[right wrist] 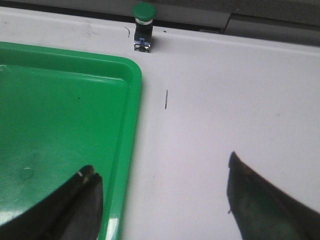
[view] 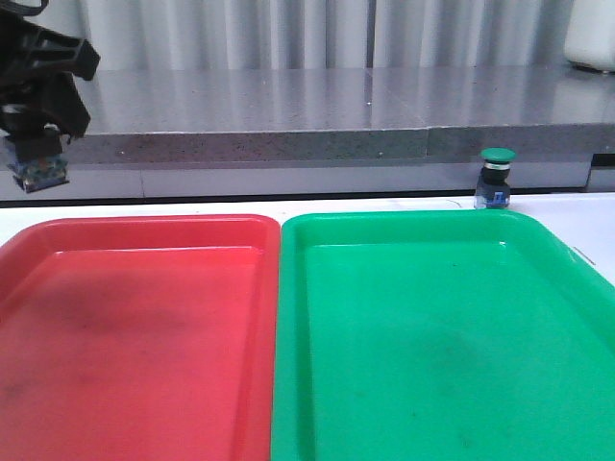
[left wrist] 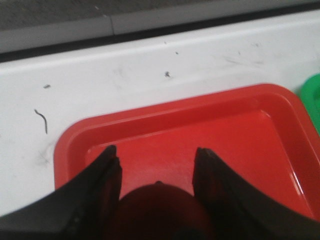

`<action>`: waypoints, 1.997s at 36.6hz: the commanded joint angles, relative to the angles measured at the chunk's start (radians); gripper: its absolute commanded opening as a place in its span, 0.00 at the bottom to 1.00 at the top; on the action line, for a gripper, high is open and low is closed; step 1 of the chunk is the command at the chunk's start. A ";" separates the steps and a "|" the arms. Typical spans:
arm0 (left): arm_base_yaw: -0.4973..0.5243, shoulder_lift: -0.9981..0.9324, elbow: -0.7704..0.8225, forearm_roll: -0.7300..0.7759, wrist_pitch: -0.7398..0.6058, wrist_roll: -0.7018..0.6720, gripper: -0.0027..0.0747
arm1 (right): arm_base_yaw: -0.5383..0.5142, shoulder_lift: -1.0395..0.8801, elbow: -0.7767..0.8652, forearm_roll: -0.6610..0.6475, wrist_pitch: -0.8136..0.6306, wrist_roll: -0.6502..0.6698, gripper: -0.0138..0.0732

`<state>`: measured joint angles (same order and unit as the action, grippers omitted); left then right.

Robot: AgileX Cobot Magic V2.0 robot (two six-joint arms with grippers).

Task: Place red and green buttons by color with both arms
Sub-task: 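Lift the red-capped button with the left gripper, then lower the red-capped button into the red tray and open the left gripper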

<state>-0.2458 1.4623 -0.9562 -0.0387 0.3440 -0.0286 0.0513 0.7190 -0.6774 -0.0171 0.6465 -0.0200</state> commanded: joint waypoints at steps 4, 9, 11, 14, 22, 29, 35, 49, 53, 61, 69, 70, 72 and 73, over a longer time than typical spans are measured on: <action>-0.056 -0.094 0.105 -0.002 -0.092 -0.003 0.35 | -0.005 0.001 -0.035 -0.012 -0.065 -0.005 0.78; -0.075 -0.092 0.168 -0.012 -0.113 -0.003 0.35 | -0.005 0.001 -0.035 -0.012 -0.065 -0.005 0.78; -0.083 -0.092 0.194 -0.012 -0.146 -0.003 0.35 | -0.005 0.001 -0.035 -0.012 -0.065 -0.005 0.78; -0.099 -0.092 0.230 -0.012 -0.215 -0.003 0.35 | -0.005 0.001 -0.035 -0.012 -0.066 -0.005 0.78; -0.109 -0.061 0.286 -0.012 -0.360 -0.003 0.35 | -0.005 0.001 -0.035 -0.012 -0.066 -0.005 0.78; -0.109 -0.012 0.286 -0.014 -0.367 -0.007 0.35 | -0.005 0.001 -0.035 -0.012 -0.066 -0.005 0.78; -0.109 0.013 0.286 -0.014 -0.365 -0.007 0.35 | -0.005 0.001 -0.035 -0.012 -0.066 -0.005 0.78; -0.109 0.016 0.286 -0.024 -0.330 -0.007 0.49 | -0.005 0.001 -0.035 -0.012 -0.065 -0.005 0.78; -0.109 0.016 0.286 -0.025 -0.312 -0.007 0.58 | -0.005 0.001 -0.035 -0.012 -0.065 -0.005 0.78; -0.109 0.016 0.278 -0.036 -0.313 -0.009 0.66 | -0.005 0.001 -0.035 -0.012 -0.065 -0.005 0.78; -0.109 -0.021 0.238 -0.036 -0.267 -0.009 0.66 | -0.005 0.001 -0.035 -0.012 -0.066 -0.005 0.78; -0.109 -0.030 0.230 -0.036 -0.251 -0.009 0.66 | -0.005 0.001 -0.035 -0.012 -0.066 -0.005 0.78; -0.109 -0.055 0.214 -0.036 -0.222 -0.009 0.66 | -0.005 0.001 -0.035 -0.012 -0.066 -0.005 0.78; -0.109 -0.070 0.205 -0.036 -0.203 -0.009 0.66 | -0.005 0.001 -0.035 -0.012 -0.066 -0.005 0.78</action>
<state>-0.3469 1.4667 -0.7006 -0.0639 0.1463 -0.0286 0.0513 0.7190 -0.6774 -0.0171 0.6465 -0.0200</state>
